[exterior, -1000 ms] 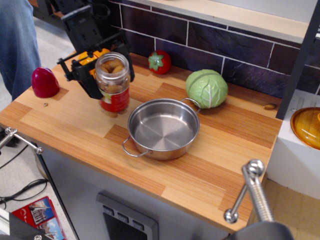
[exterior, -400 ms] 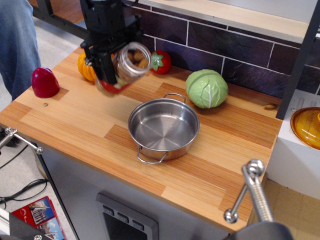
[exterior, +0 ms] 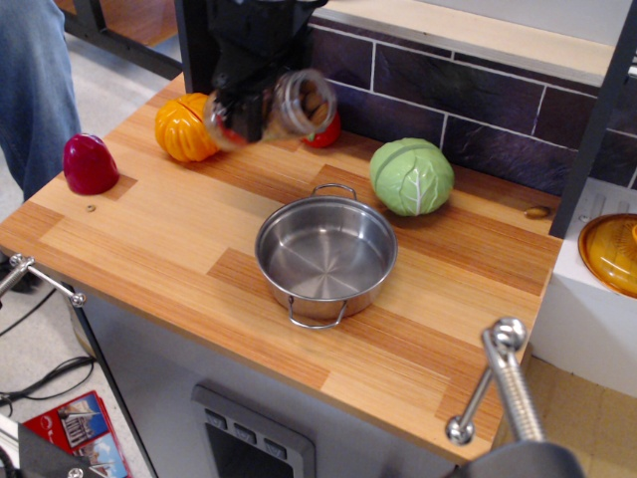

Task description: Pour almonds in pot

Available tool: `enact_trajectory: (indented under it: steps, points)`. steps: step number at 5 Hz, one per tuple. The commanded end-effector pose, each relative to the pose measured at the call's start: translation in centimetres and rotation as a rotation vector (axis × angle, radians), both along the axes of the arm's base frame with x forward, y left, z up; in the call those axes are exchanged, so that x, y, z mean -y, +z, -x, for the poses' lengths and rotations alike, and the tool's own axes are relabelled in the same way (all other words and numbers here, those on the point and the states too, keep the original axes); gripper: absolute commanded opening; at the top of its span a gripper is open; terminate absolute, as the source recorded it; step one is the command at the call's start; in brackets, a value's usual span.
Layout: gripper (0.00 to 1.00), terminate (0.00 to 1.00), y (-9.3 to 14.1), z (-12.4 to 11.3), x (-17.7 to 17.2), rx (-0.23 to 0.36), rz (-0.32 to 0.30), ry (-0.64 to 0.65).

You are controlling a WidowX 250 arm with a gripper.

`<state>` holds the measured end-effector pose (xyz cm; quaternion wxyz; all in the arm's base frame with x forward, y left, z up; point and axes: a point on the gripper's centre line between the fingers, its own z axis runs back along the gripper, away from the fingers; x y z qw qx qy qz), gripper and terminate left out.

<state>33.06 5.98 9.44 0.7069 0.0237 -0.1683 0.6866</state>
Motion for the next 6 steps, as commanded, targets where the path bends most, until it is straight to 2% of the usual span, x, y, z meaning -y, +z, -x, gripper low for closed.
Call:
enact_trajectory:
  steps: [1, 4, 5, 6]
  points:
    - [0.00, 0.00, 1.3, 1.1, 2.4, 0.155, -0.153, -0.104]
    - [0.00, 0.00, 0.6, 2.8, 3.1, 0.256, -0.393, -0.260]
    - [0.00, 0.00, 0.1, 2.6, 2.7, 0.309, -0.473, -0.284]
    - [0.00, 0.00, -0.4, 2.2, 2.6, 0.335, -0.532, -0.317]
